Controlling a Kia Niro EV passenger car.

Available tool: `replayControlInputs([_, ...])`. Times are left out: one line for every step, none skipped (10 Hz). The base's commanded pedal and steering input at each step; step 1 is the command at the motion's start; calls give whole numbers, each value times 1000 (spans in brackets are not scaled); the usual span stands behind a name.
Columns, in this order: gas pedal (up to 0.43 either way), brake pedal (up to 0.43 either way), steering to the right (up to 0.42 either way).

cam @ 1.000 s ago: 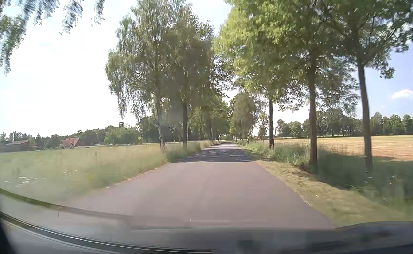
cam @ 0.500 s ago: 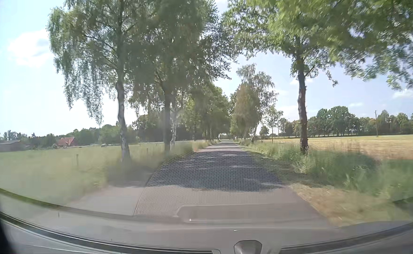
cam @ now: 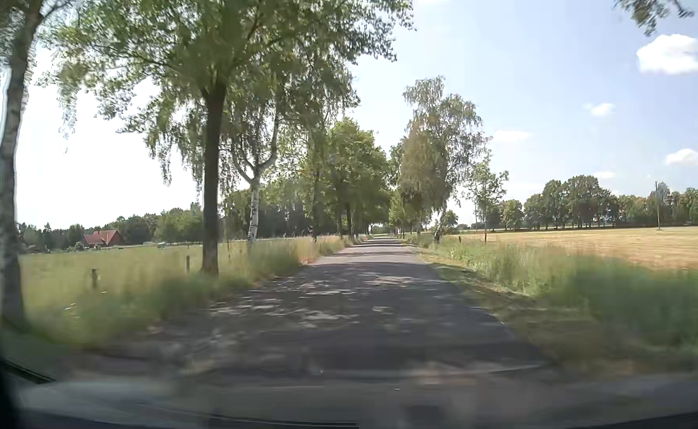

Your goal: Follow the waypoints while adhering to traffic rules and regulations

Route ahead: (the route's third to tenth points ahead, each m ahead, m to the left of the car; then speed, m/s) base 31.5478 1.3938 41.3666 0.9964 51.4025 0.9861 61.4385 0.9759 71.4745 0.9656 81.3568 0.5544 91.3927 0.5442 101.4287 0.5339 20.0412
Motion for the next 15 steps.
replayControlInputs([220, 6, 3])
replayControlInputs([220, 6, 3])
replayControlInputs([220, 6, 3])
replayControlInputs([220, 6, 3])
replayControlInputs([220, 6, 3])
replayControlInputs([220, 6, 3])
replayControlInputs([220, 6, 3])
replayControlInputs([220, 6, 3])
replayControlInputs([220, 6, 3])
replayControlInputs([220, 6, 3])
replayControlInputs([220, 6, 3])
replayControlInputs([220, 6, 3])
replayControlInputs([220, 6, 3])
replayControlInputs([220, 6, 3])
replayControlInputs([220, 6, 3])
